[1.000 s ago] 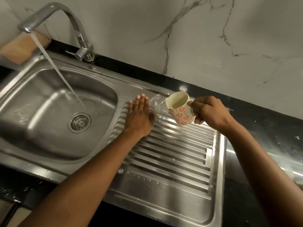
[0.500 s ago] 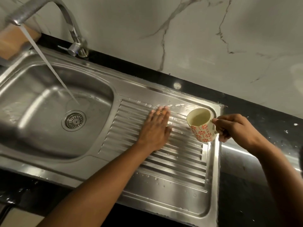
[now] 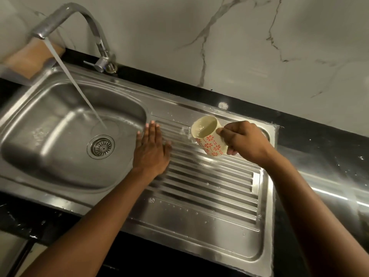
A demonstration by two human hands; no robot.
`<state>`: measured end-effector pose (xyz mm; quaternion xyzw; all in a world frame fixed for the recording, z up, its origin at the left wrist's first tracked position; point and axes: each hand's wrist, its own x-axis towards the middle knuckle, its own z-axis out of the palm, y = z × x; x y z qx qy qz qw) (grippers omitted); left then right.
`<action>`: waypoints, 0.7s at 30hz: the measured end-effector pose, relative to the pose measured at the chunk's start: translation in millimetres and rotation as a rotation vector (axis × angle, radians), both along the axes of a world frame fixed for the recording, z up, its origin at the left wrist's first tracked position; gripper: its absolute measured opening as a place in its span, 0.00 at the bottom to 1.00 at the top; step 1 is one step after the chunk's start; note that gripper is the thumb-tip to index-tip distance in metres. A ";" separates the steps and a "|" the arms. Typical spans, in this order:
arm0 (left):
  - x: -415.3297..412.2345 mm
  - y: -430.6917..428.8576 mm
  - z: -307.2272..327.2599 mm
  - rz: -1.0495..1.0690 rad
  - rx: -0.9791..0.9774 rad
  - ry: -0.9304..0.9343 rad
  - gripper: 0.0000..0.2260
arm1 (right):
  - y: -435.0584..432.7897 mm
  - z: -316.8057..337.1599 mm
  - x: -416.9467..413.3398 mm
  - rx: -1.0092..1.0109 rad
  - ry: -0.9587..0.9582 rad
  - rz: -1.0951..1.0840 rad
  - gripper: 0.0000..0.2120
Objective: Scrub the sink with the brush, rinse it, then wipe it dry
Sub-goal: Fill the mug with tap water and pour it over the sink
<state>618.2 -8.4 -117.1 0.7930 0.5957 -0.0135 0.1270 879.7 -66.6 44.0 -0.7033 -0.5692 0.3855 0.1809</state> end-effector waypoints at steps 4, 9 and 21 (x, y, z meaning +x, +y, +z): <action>53.0 -39.7 7.6 -0.223 -0.035 -0.075 0.32 | -20.1 4.9 13.0 -0.024 0.337 -0.116 0.19; 132.2 -88.1 10.9 -0.523 -0.090 -0.117 0.31 | -68.0 15.0 46.9 -0.029 0.278 -0.214 0.21; 100.4 -109.8 5.3 -0.526 -0.020 -0.058 0.31 | -102.1 -2.4 49.8 -0.145 -0.458 -0.080 0.18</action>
